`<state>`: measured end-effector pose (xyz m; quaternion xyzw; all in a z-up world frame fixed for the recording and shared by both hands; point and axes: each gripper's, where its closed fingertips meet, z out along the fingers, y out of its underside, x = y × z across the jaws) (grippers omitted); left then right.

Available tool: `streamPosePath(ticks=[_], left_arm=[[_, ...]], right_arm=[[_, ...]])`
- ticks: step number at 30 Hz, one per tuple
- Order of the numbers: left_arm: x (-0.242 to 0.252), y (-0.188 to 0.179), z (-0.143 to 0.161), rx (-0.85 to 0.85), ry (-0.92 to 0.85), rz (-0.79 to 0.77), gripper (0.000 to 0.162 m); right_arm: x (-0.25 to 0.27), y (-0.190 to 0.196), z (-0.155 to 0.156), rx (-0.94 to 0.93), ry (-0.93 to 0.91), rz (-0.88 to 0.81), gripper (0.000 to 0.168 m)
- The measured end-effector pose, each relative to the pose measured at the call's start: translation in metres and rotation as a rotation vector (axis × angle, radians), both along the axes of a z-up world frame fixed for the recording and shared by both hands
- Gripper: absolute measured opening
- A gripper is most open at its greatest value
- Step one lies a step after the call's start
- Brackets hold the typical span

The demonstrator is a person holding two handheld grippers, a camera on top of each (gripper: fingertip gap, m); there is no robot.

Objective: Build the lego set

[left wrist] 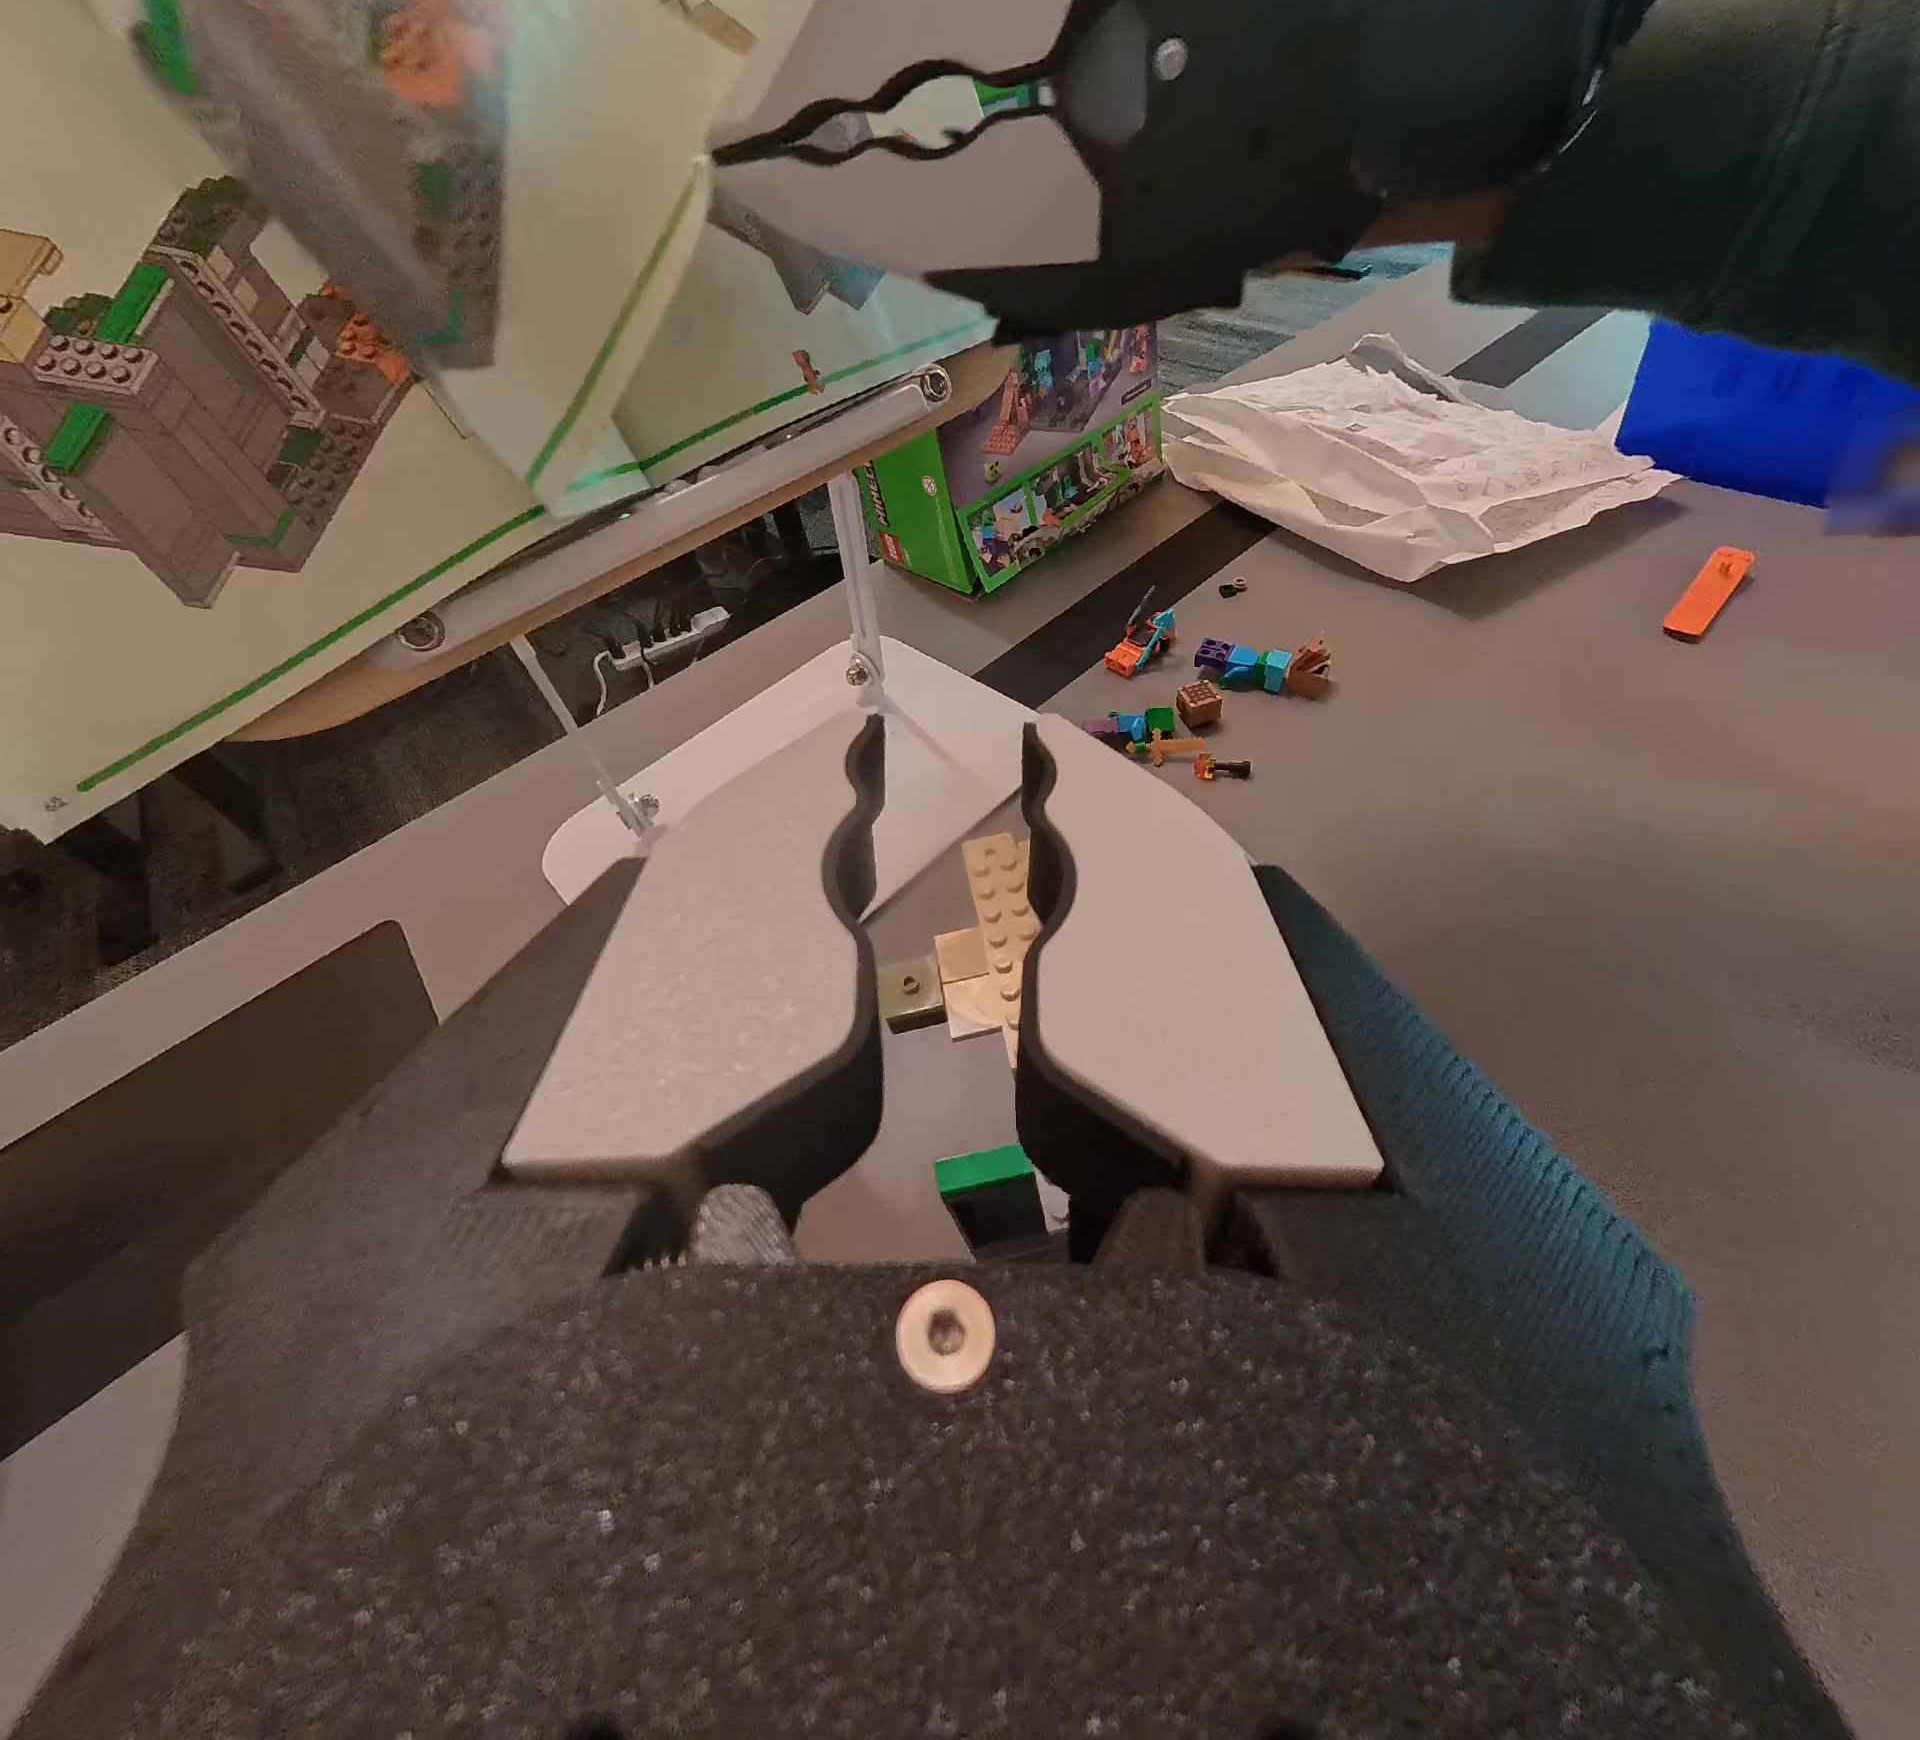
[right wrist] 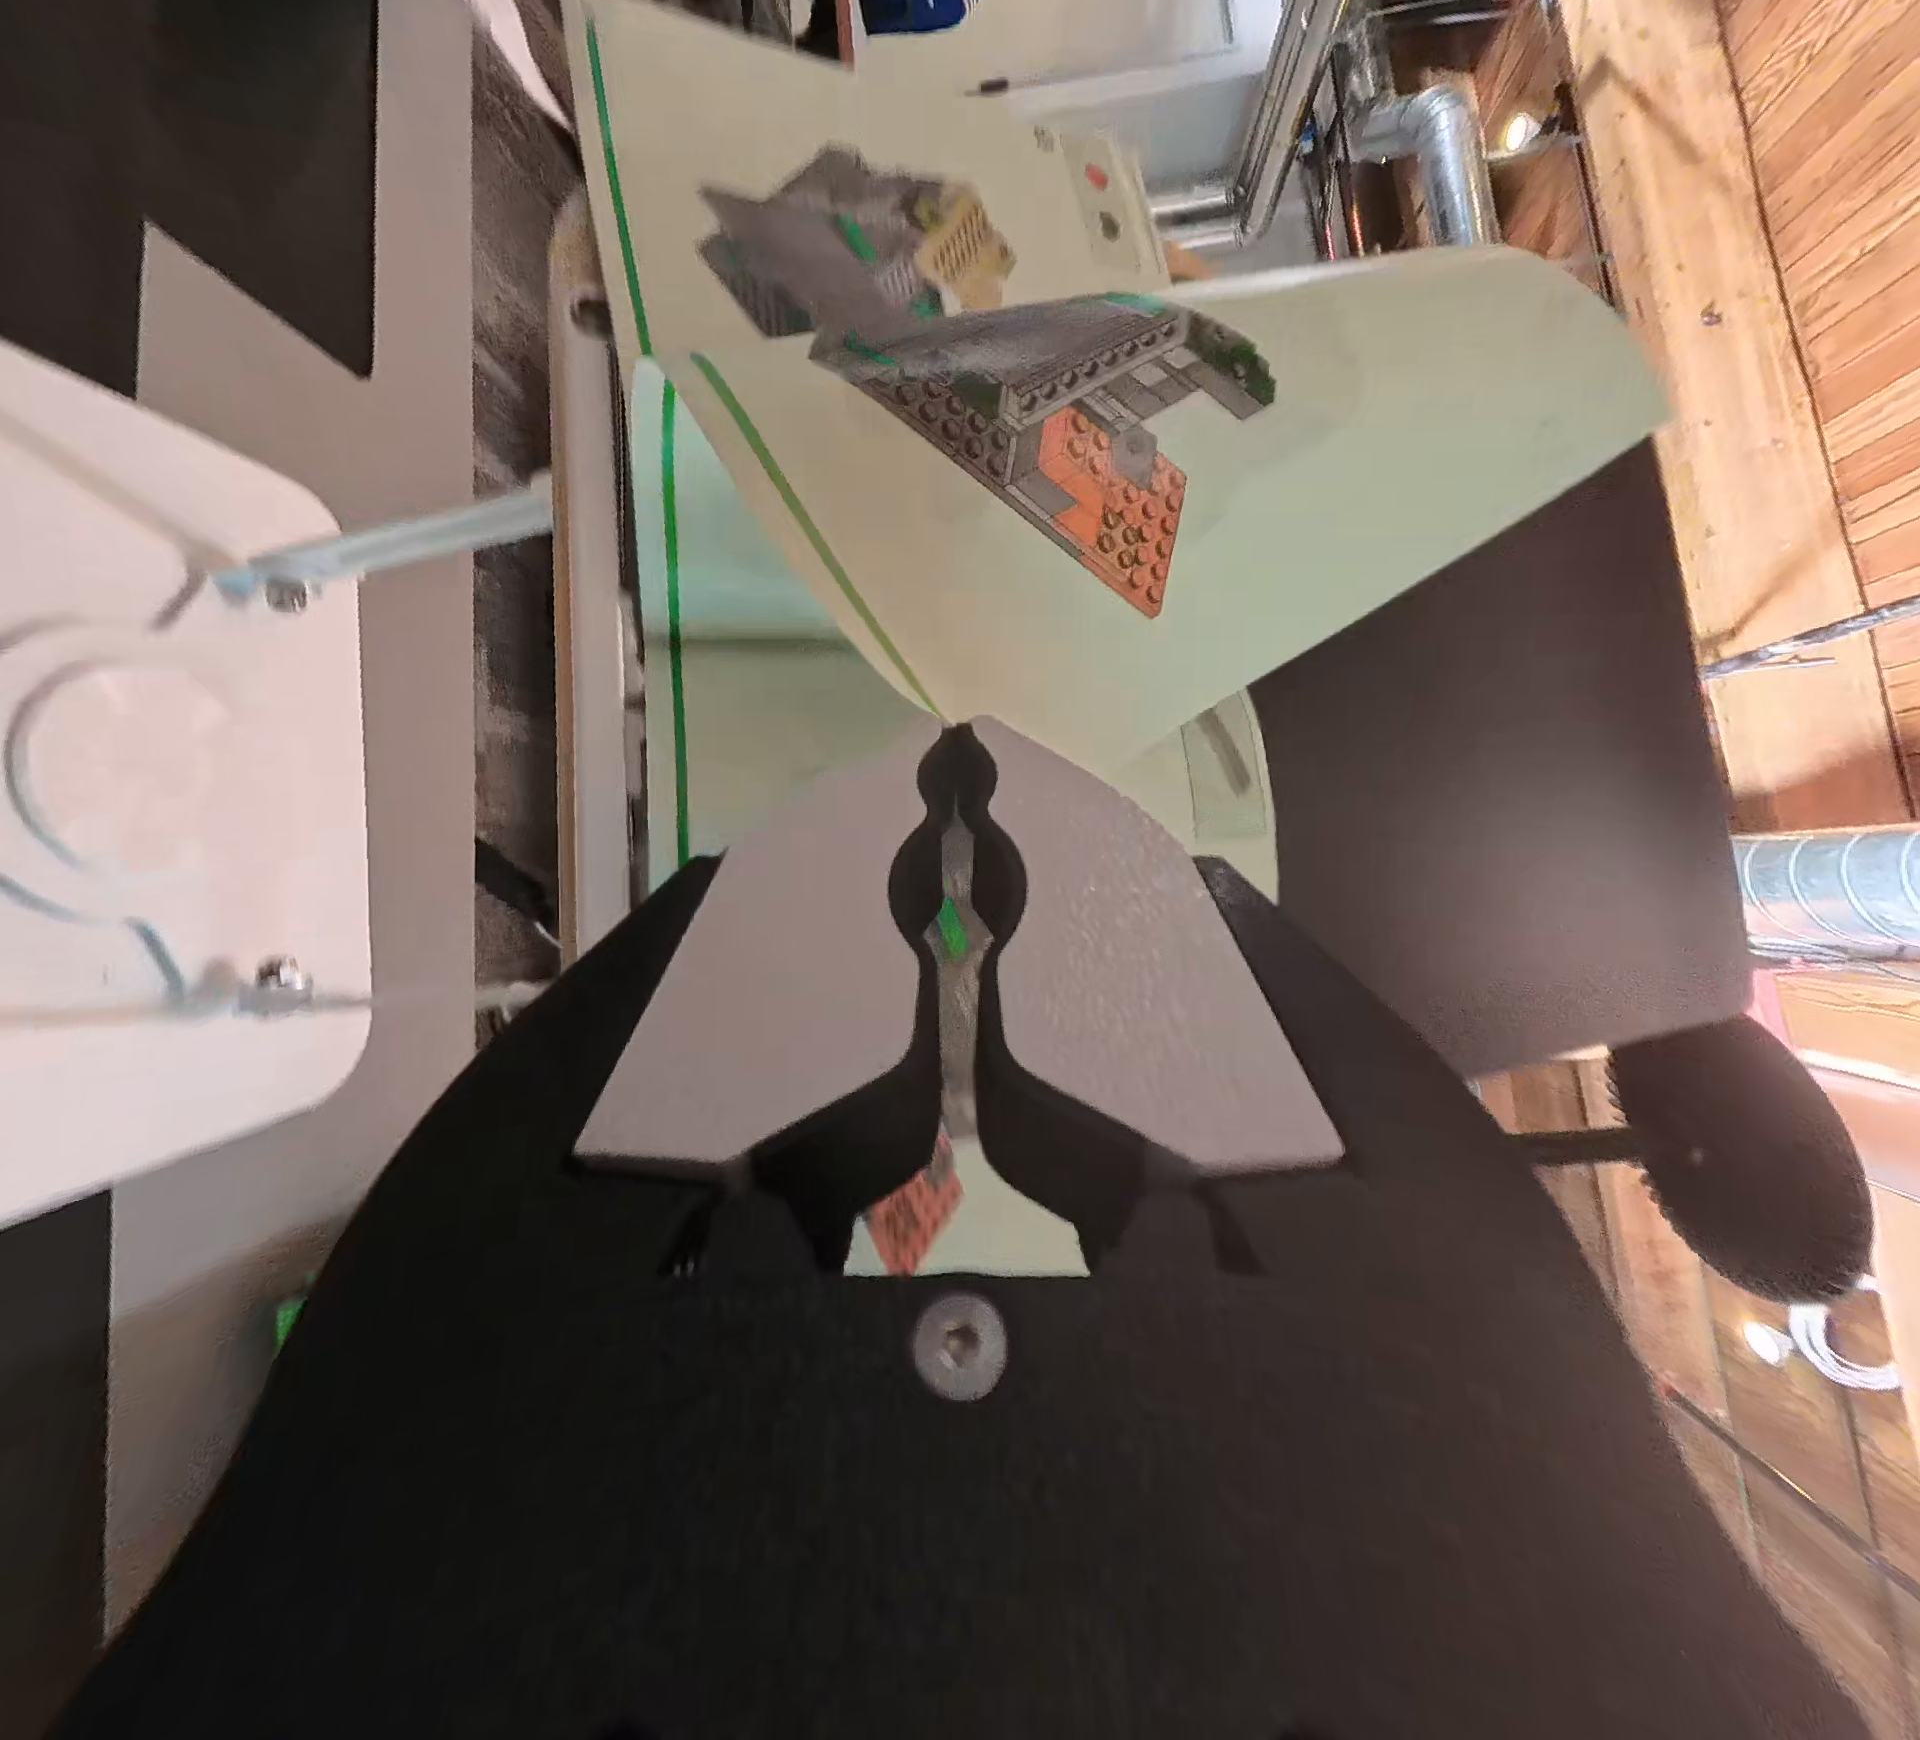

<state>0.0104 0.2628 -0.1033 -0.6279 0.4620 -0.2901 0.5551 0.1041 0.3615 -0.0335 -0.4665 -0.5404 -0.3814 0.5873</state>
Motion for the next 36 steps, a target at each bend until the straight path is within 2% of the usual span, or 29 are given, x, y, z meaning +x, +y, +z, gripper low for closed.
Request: streamPosePath(ticks=[10,18,24,32,34,36], left_arm=[[-0.015,0.018,0.005,-0.022,-0.032,0.045,0.024],[-0.038,0.057,-0.001,-0.059,-0.064,0.156,0.024],[-0.040,0.108,-0.001,0.031,-0.055,0.272,0.033],[-0.020,0.168,0.009,0.267,0.004,0.353,0.043],[-0.019,0.176,0.012,0.297,-0.008,0.367,0.041],[-0.020,0.180,0.016,0.303,-0.057,0.390,0.029]], right_arm=[[-0.088,0.046,-0.020,-0.045,0.042,0.090,0.000],[-0.111,0.058,-0.036,-0.064,0.046,0.098,0.000],[-0.110,0.053,-0.037,-0.087,0.078,0.114,0.000],[-0.118,0.047,-0.033,-0.140,0.175,0.159,0.000],[-0.120,0.046,-0.033,-0.153,0.196,0.172,0.000],[-0.123,0.044,-0.034,-0.156,0.202,0.180,0.000]])
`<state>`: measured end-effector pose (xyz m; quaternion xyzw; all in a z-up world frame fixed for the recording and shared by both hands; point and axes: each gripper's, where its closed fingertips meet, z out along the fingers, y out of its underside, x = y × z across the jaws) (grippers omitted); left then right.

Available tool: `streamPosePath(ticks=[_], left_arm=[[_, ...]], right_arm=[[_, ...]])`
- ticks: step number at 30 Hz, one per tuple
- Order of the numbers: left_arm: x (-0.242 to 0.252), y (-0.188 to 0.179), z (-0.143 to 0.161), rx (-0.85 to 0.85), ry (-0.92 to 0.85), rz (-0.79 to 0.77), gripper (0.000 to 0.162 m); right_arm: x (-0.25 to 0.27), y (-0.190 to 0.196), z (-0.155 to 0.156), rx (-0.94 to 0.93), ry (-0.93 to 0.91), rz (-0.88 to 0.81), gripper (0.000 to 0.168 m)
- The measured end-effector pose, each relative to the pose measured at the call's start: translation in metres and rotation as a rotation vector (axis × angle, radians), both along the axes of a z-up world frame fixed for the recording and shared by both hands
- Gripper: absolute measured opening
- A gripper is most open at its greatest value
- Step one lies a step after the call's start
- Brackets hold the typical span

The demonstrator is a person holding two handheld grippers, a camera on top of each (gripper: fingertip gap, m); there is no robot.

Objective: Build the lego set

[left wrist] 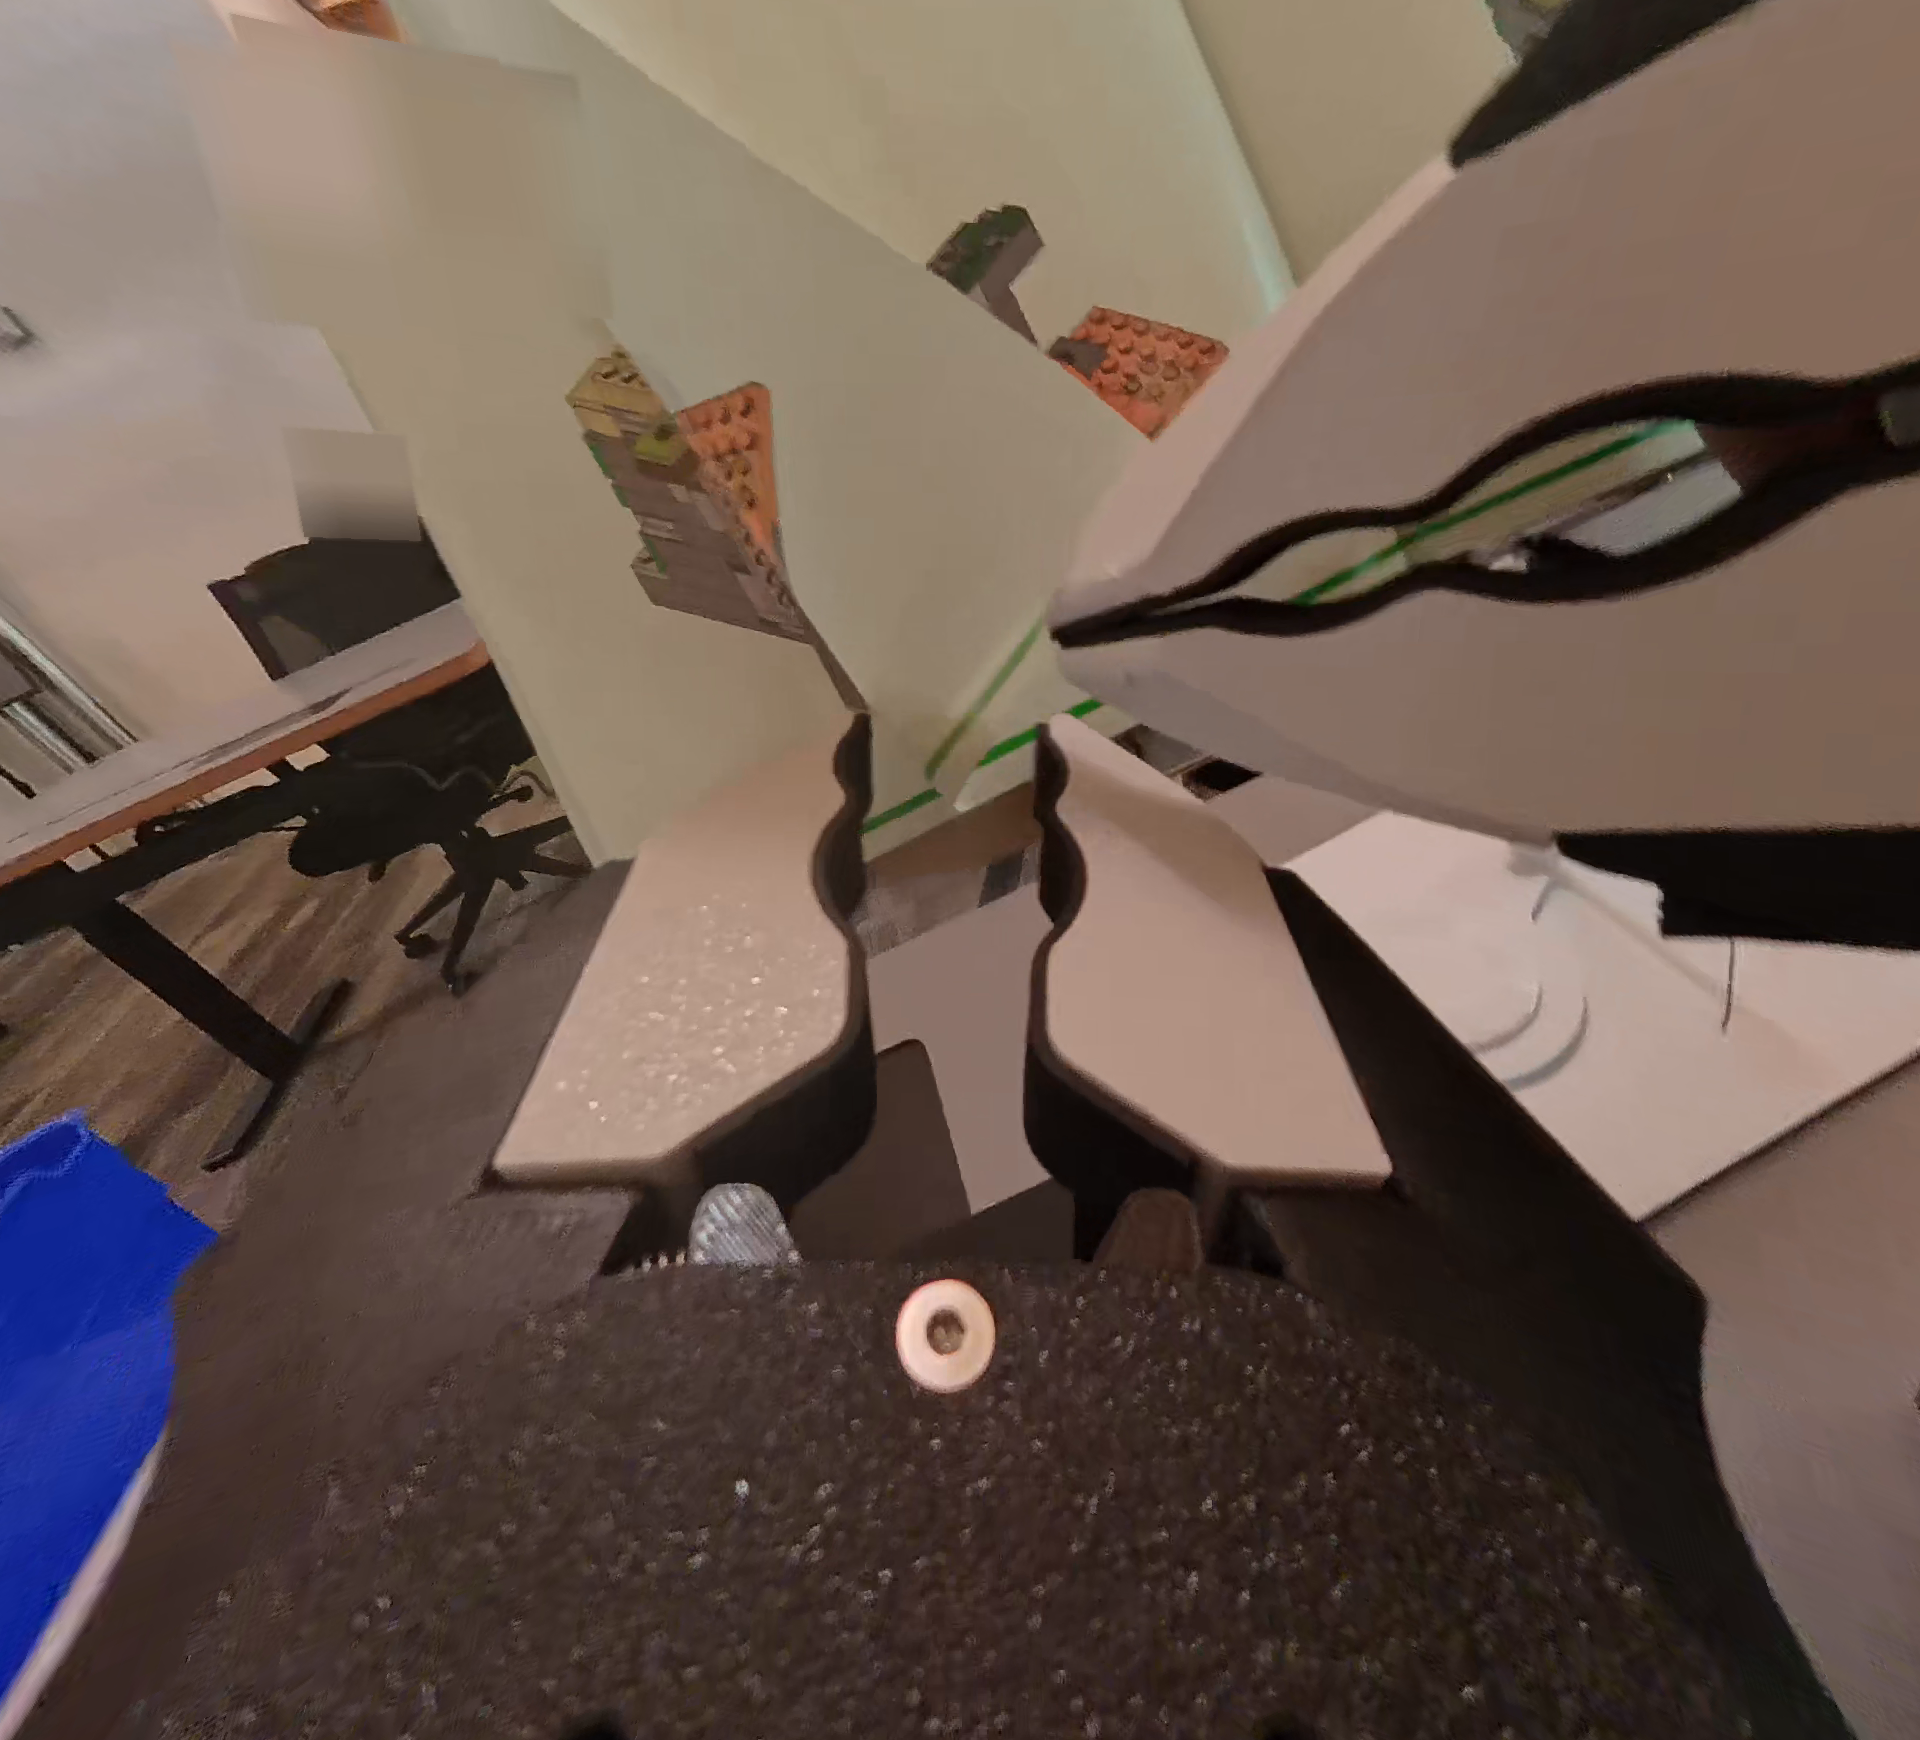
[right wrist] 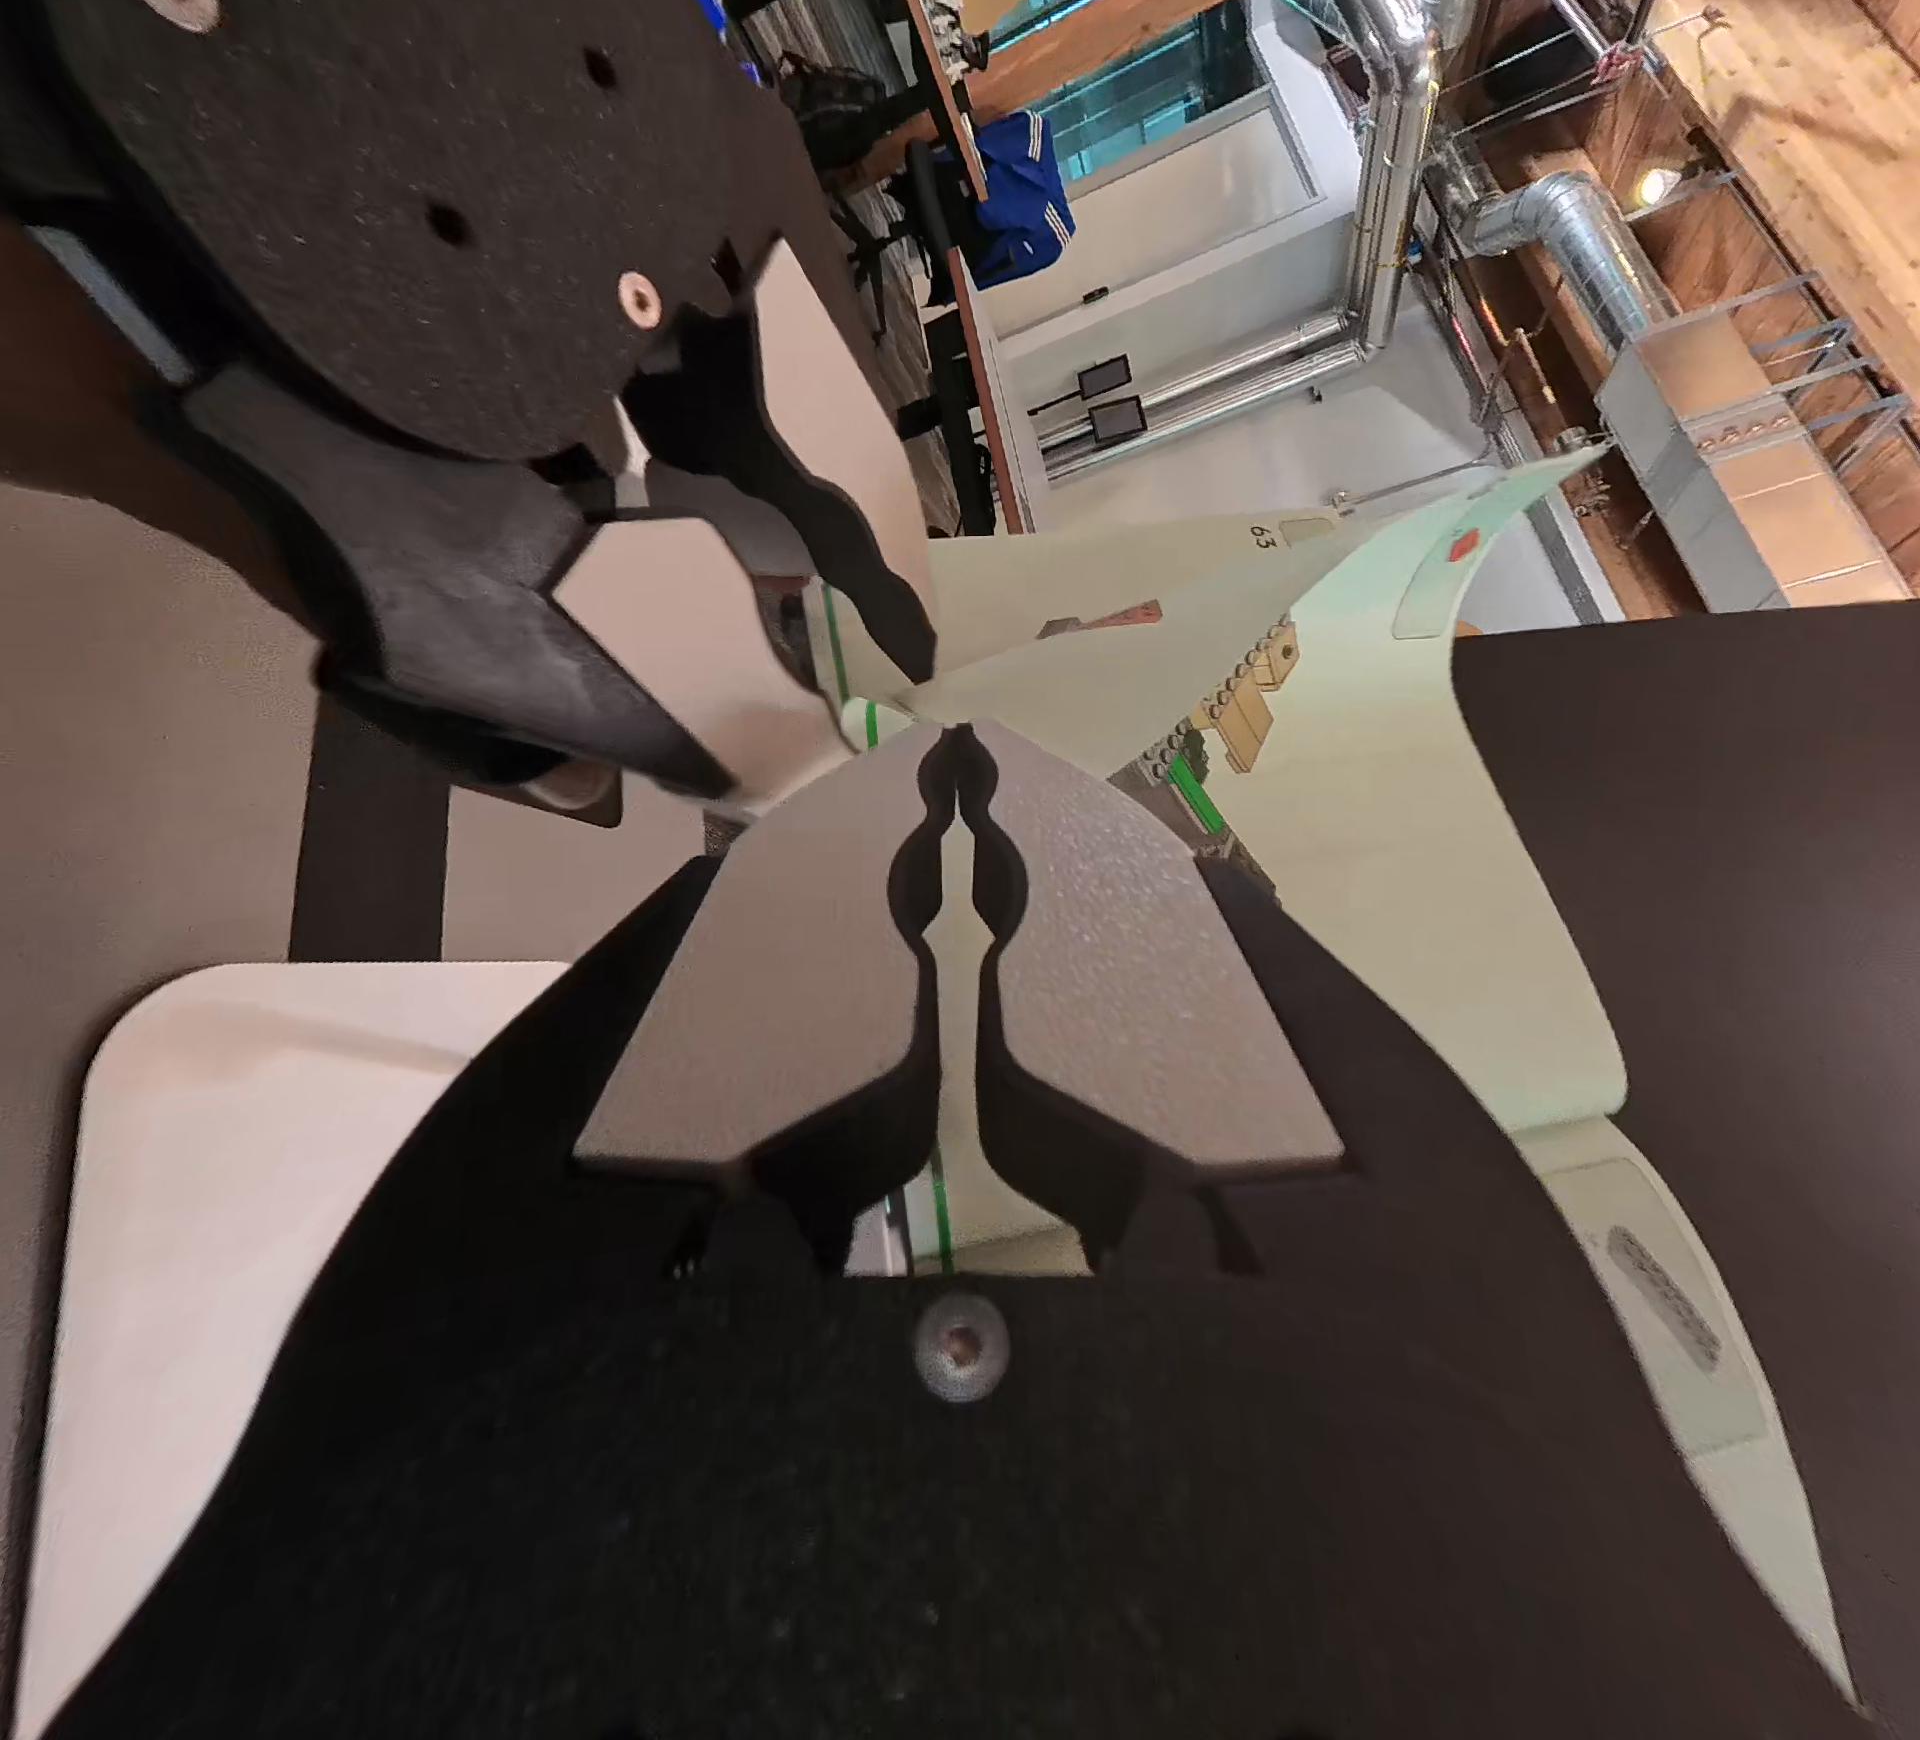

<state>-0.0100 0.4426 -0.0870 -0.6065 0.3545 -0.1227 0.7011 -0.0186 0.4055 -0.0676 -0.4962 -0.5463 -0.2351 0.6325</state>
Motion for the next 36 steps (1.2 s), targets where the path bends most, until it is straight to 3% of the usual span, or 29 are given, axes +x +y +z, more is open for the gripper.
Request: streamPosePath(ticks=[5,9,17,36], left_arm=[[-0.006,-0.001,0.003,-0.042,-0.183,0.029,0.020],[-0.010,0.000,-0.003,-0.095,-0.277,0.040,0.001],[-0.011,0.001,-0.009,-0.179,-0.368,0.016,0.000],[-0.034,0.025,-0.017,-0.296,-0.369,0.027,0.006]], right_arm=[[-0.008,-0.005,-0.005,-0.001,-0.002,0.020,0.000],[-0.015,-0.010,-0.007,-0.006,0.002,0.037,0.000],[-0.004,-0.024,-0.001,0.003,0.040,0.032,0.000],[0.119,-0.013,-0.006,-0.042,0.057,-0.297,0.000]])
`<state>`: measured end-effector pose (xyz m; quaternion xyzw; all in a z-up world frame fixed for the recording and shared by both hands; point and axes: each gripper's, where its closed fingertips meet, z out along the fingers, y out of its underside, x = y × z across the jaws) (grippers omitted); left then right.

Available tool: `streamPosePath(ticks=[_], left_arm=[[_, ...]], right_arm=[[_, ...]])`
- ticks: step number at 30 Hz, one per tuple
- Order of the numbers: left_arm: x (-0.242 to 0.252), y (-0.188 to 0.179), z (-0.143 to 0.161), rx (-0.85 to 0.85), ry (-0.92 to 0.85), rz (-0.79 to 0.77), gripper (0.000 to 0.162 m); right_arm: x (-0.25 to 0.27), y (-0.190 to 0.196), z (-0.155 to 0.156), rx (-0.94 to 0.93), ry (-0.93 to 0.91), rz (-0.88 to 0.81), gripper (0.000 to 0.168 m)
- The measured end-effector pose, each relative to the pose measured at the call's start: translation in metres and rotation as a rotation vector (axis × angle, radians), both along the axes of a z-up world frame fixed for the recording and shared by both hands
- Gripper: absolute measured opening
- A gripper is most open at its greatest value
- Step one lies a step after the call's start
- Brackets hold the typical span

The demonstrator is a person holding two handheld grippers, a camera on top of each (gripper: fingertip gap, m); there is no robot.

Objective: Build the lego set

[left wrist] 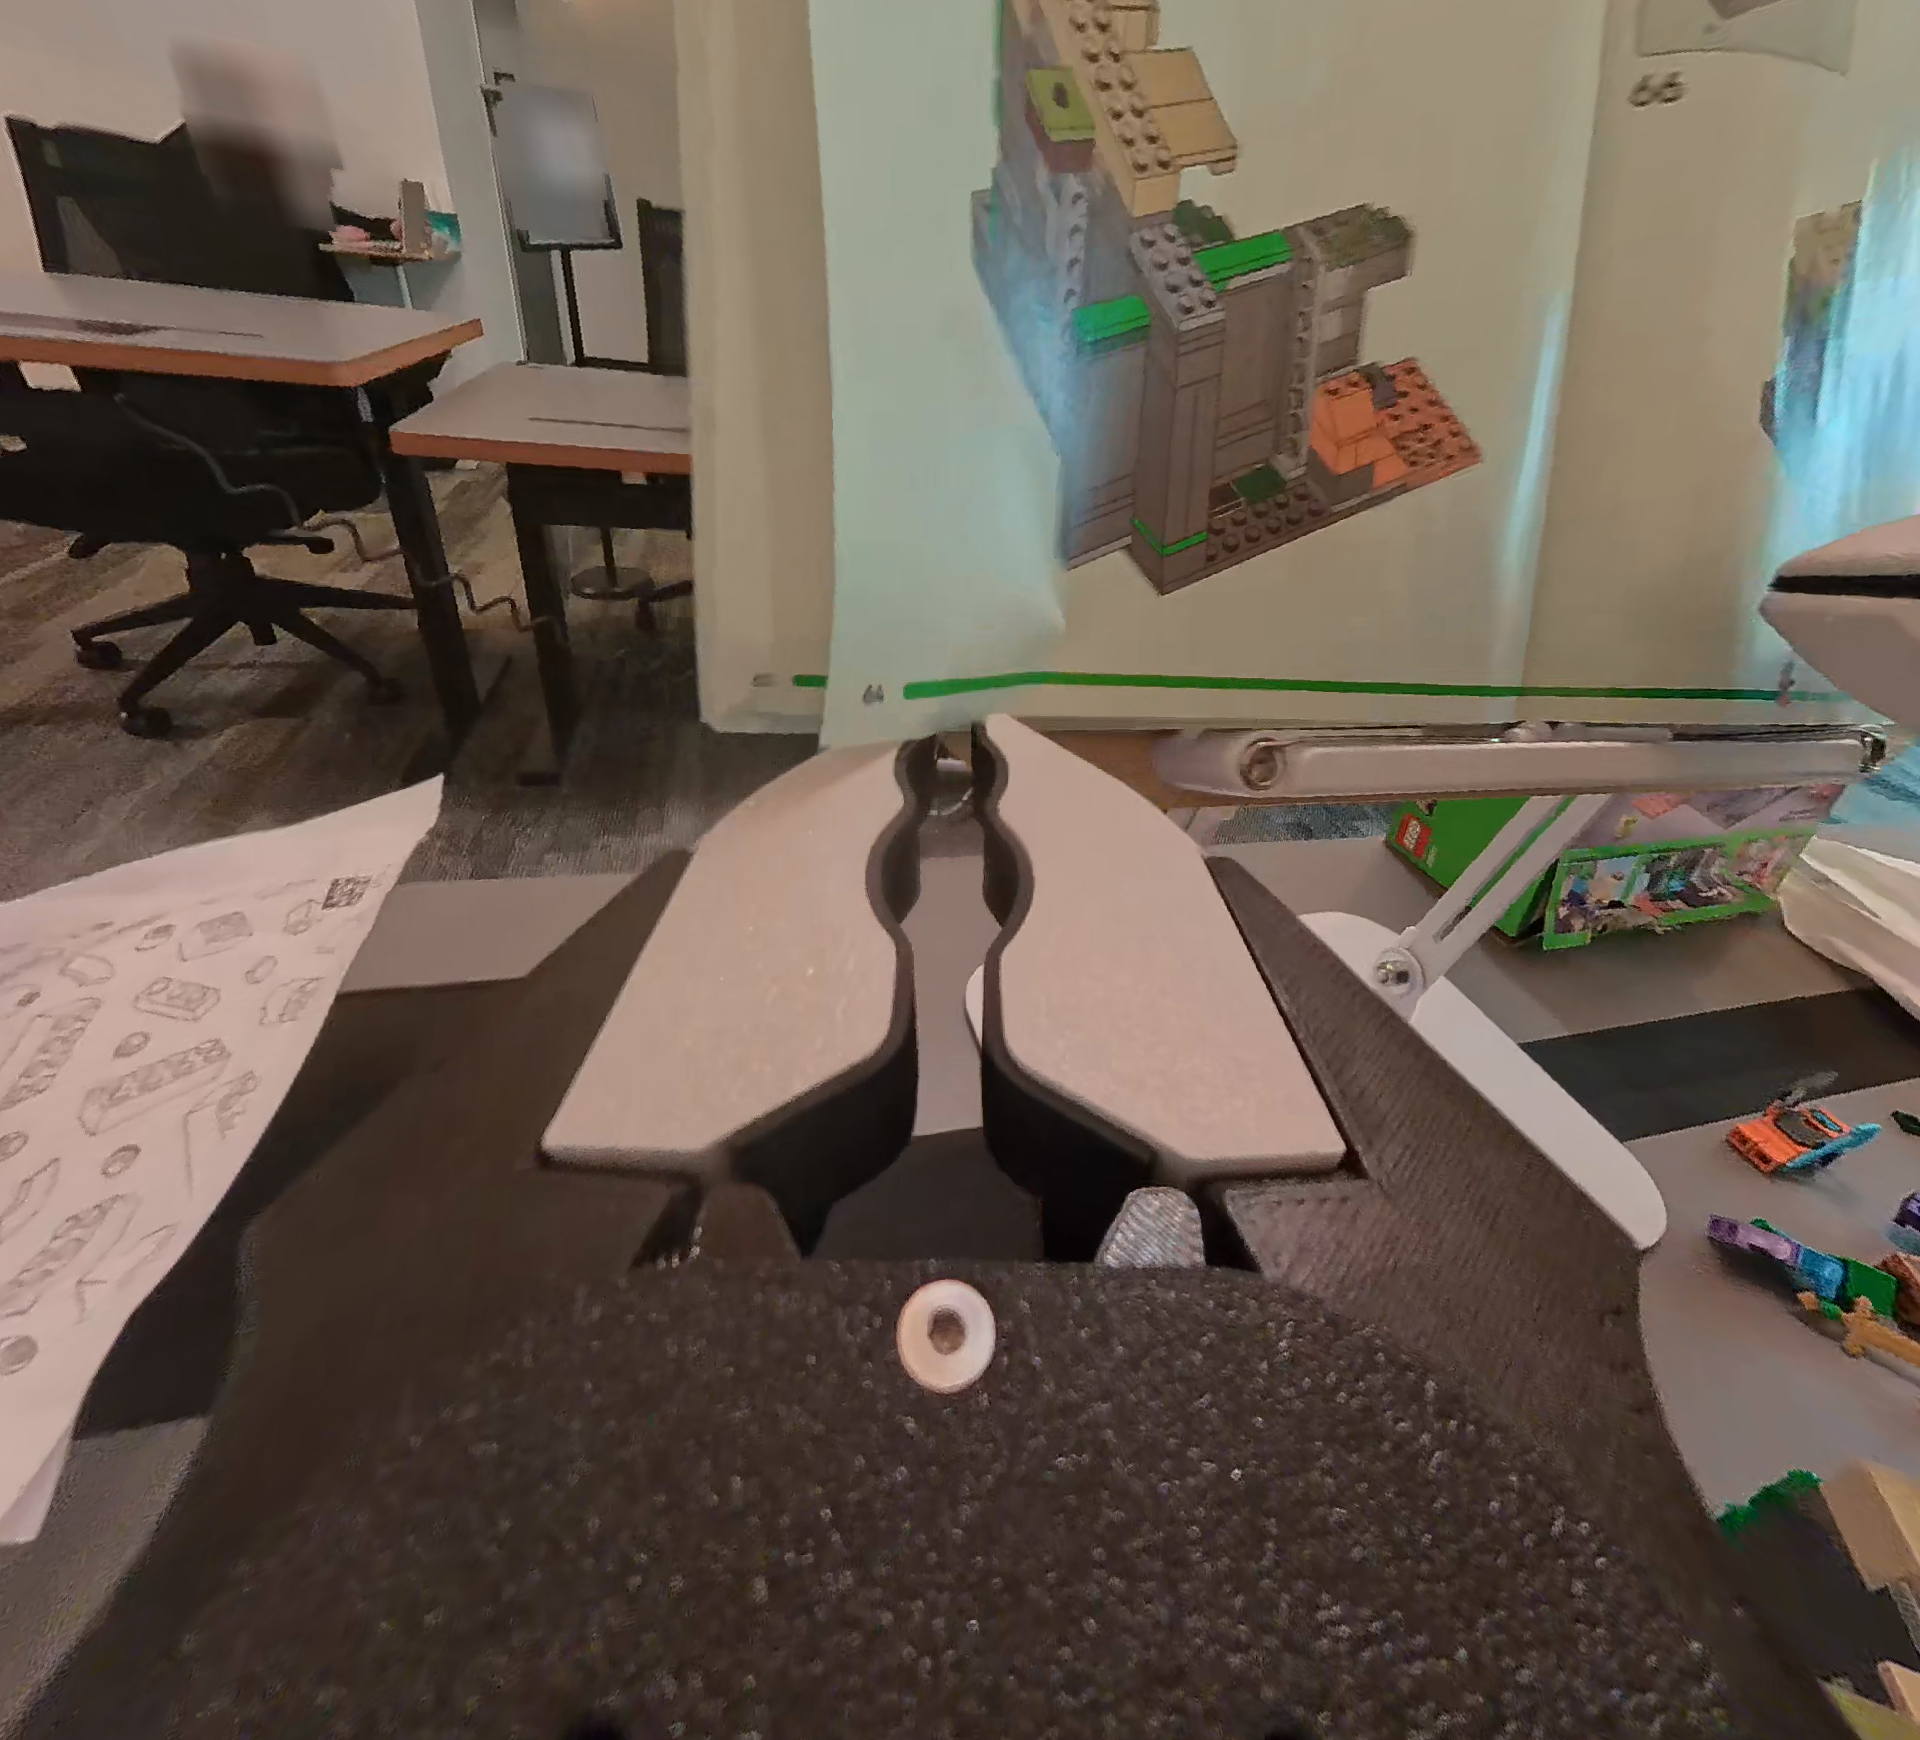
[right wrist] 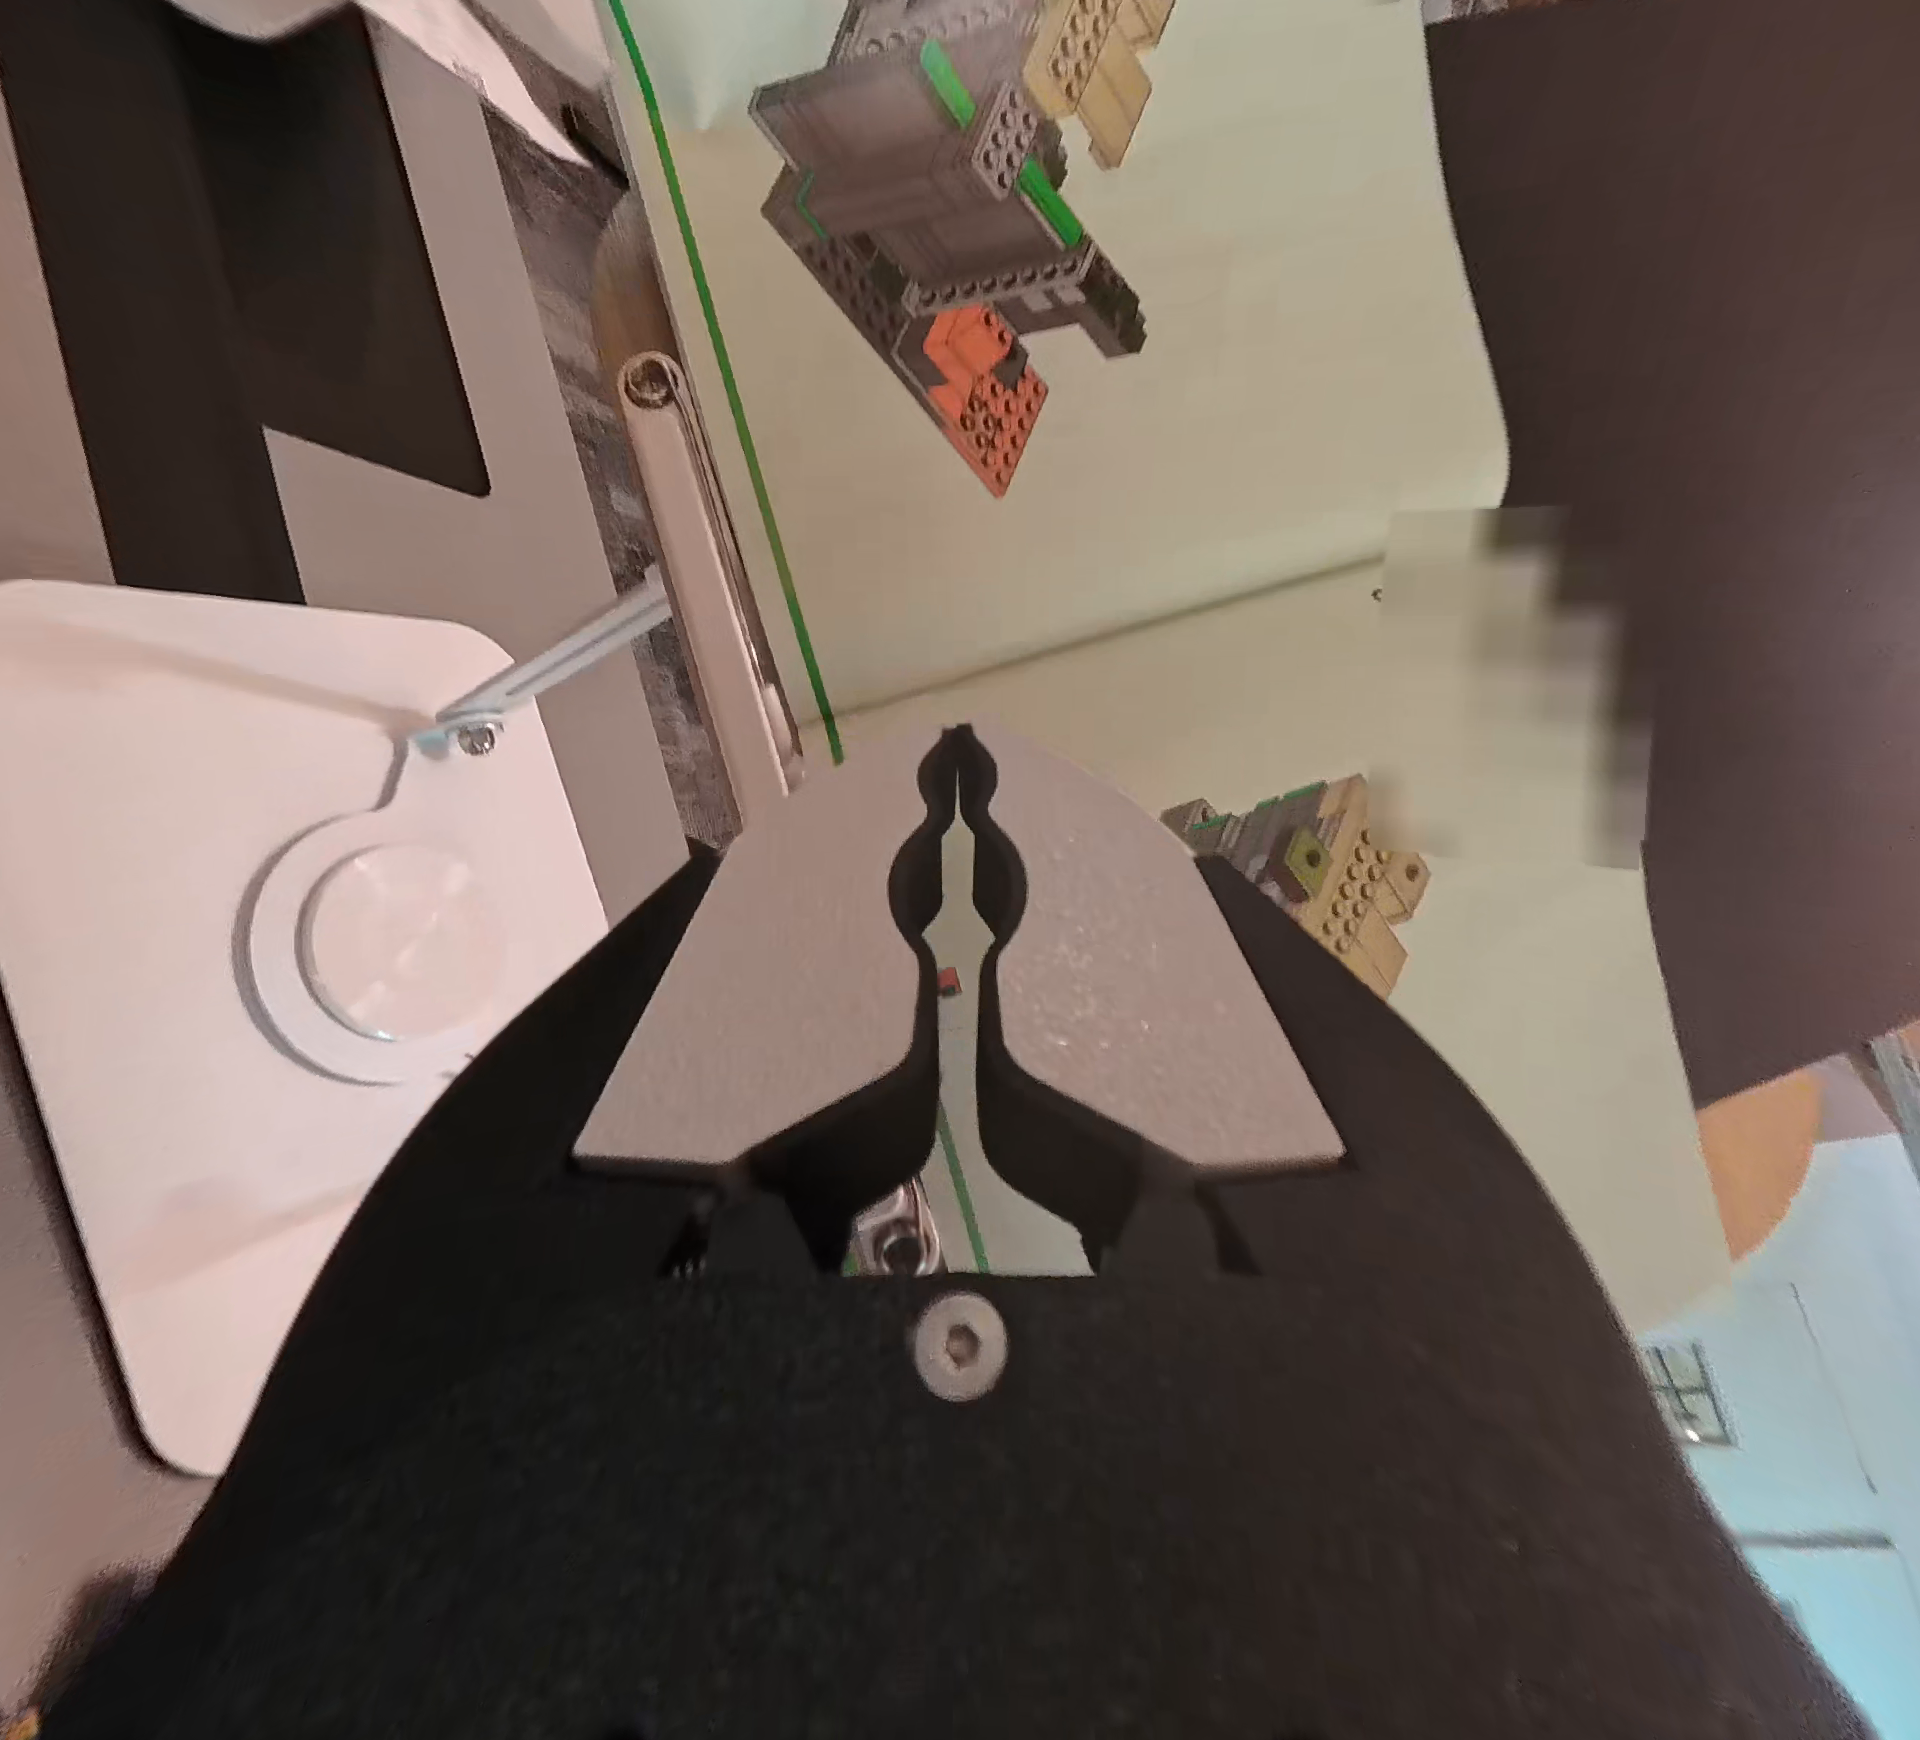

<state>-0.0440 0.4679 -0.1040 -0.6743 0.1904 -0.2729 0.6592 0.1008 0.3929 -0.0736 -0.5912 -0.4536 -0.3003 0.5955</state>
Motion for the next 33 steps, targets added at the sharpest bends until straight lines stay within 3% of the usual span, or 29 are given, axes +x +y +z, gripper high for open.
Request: streamPosePath(ticks=[6,12,17,24,29,33], left_arm=[[-0.031,0.013,-0.004,-0.087,-0.007,0.049,0.009],[-0.051,-0.005,0.026,-0.013,-0.046,0.088,0.008],[-0.009,-0.042,0.047,0.103,0.090,-0.054,0.003],[0.066,-0.065,0.046,0.176,0.326,-0.281,0.000],[0.115,-0.059,0.056,0.236,0.488,-0.378,0.000],[0.143,-0.049,0.071,0.274,0.551,-0.409,0.000]], right_arm=[[0.006,0.003,-0.009,-0.069,-0.057,-0.042,0.000],[-0.003,0.017,-0.012,-0.086,-0.169,-0.083,0.000],[-0.019,0.033,-0.018,-0.093,-0.311,-0.123,0.000],[-0.024,0.045,-0.024,-0.039,-0.586,-0.168,0.000],[-0.027,0.041,-0.018,0.015,-0.506,-0.124,0.000],[-0.023,0.035,-0.005,0.030,-0.334,-0.089,0.000]])
